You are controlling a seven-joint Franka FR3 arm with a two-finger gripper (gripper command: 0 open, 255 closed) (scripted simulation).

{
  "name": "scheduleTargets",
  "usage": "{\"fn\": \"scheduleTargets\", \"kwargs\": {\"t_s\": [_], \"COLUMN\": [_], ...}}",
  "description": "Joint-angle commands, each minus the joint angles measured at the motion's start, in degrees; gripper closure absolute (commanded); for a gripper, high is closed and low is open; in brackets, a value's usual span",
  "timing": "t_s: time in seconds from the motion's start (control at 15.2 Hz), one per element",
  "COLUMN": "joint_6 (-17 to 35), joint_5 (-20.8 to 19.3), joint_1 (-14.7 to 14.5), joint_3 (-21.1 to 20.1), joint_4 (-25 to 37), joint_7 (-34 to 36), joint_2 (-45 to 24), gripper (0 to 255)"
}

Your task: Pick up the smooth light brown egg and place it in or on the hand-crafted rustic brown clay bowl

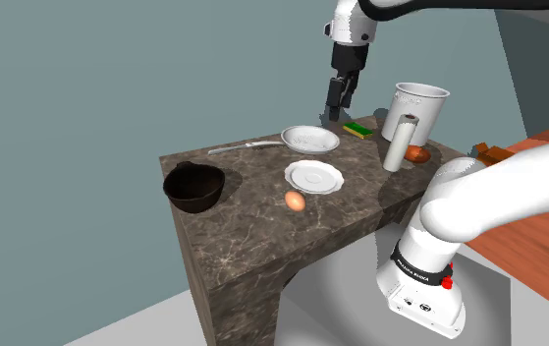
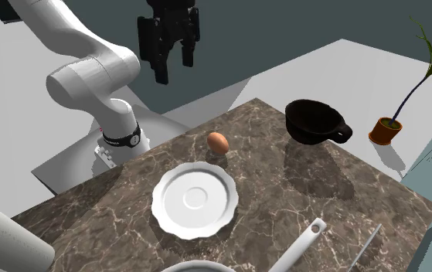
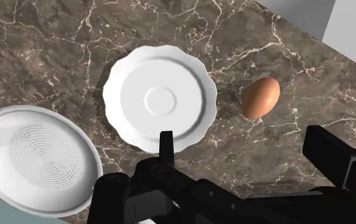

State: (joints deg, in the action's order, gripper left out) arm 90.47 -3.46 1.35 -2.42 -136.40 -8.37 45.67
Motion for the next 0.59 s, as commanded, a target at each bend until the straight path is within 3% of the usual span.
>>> {"fn": "scheduleTargets", "kwargs": {"t_s": [0.0, 0.53], "joint_6": [0.00, 13.31], "joint_5": [0.00, 4.23], "joint_1": [0.00, -3.17], "joint_3": [0.00, 0.07], "joint_4": [0.00, -9.89], "joint_7": [0.00, -1.78], "joint_2": [0.00, -5.96], "gripper": [0, 0]}}
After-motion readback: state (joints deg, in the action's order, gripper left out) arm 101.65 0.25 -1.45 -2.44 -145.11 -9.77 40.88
